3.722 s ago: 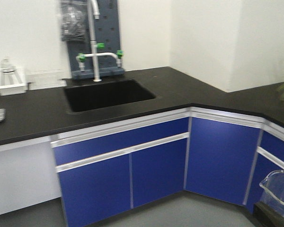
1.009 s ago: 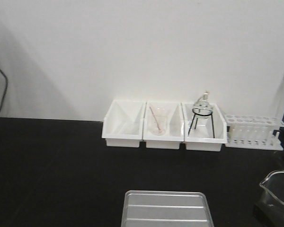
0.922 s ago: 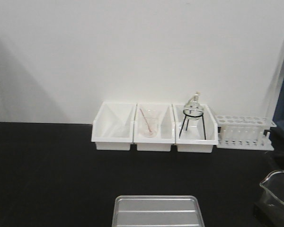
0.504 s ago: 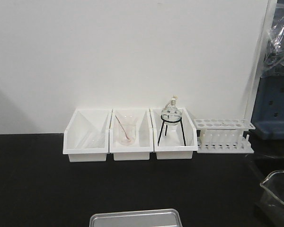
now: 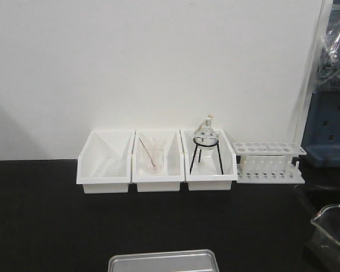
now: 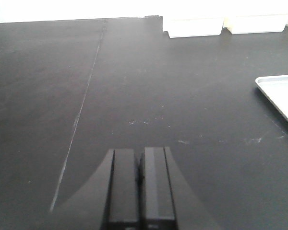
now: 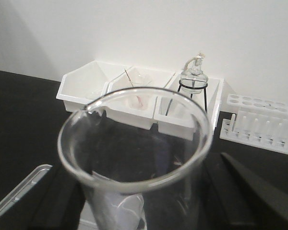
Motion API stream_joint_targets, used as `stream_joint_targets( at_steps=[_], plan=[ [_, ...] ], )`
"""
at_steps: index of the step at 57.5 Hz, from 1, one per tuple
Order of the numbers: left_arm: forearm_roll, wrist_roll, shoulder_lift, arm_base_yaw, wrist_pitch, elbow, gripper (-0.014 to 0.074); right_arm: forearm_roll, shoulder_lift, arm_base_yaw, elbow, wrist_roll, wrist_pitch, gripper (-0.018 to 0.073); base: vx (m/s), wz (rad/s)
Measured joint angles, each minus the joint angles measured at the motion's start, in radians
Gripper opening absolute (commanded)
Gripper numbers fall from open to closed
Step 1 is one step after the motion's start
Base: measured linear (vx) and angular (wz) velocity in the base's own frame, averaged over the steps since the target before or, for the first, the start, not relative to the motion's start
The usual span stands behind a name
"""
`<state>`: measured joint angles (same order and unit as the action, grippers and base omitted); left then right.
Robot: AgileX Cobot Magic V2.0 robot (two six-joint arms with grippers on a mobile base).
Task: Move beaker to silver tray on left bench
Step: 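Hold the beaker while the base drives up to the silver tray, then extend the right gripper and lower the beaker onto the silver tray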
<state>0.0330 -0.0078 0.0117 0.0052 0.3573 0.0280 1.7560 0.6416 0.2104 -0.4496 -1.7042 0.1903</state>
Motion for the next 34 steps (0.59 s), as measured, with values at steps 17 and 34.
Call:
stream_joint_targets(
  at_steps=[17,34],
  plan=[
    [0.000,0.000,0.000,0.000,0.000,0.000,0.0001,0.000,0.018,0.000,0.000,-0.014,0.002,-0.0006,0.00,0.00],
    [0.000,0.000,0.000,0.000,0.000,0.000,0.0001,-0.003,0.377,0.000,-0.020,0.012,0.100,-0.0004,0.00,0.00]
  ],
)
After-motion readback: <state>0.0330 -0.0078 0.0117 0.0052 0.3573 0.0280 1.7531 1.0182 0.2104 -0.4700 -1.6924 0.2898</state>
